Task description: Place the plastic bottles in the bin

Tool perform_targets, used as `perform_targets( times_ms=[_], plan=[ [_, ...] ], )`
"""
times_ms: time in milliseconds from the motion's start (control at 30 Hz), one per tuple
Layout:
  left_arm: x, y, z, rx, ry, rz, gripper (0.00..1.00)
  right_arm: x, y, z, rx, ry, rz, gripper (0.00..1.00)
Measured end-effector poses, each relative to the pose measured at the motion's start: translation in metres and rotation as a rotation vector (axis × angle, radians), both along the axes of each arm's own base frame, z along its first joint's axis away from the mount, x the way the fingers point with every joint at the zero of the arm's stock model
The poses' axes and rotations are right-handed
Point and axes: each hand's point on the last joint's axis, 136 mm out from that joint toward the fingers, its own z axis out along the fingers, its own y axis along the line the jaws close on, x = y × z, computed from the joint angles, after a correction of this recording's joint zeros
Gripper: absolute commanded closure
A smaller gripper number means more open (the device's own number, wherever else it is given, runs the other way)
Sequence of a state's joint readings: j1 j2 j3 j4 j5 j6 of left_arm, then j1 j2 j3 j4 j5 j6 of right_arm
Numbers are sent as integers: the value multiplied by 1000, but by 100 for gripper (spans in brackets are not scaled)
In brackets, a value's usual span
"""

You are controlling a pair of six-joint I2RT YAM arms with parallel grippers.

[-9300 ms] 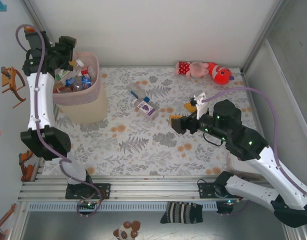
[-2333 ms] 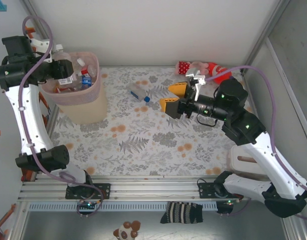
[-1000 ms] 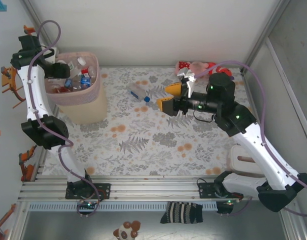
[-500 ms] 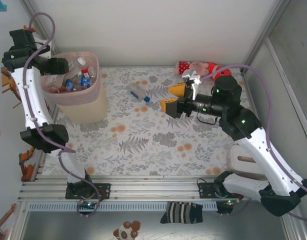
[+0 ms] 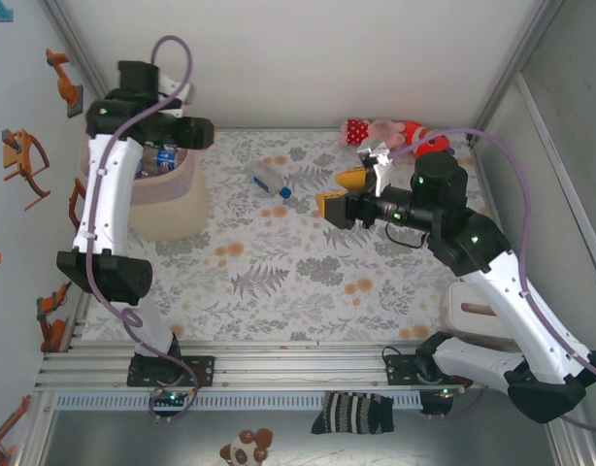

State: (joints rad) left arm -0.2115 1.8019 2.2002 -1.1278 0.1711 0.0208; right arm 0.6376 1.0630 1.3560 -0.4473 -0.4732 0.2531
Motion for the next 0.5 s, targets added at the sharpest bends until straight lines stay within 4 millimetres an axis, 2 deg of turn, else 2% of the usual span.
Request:
perform_targets(
  times_ms=[100,167,267,400,500],
  plan=[
    [-2,-45,-6,-7,-20,-37,25,2,-4,-4,-13,14,-27,24],
    [-4,-73,-11,-6,-40,-44,18,3,-7,-5,-18,21,-49,24],
    [-3,-104,-20,-4,-75,-19,14,3,-11,-4,-17,21,-69,25],
    [3,-123,-35,2,-118,86,14,2,-15,-2,-13,24,-88,25],
    [17,-129,-45,-11,-146,200,14,2,-17,-5,-19,38,-100,25]
  ],
)
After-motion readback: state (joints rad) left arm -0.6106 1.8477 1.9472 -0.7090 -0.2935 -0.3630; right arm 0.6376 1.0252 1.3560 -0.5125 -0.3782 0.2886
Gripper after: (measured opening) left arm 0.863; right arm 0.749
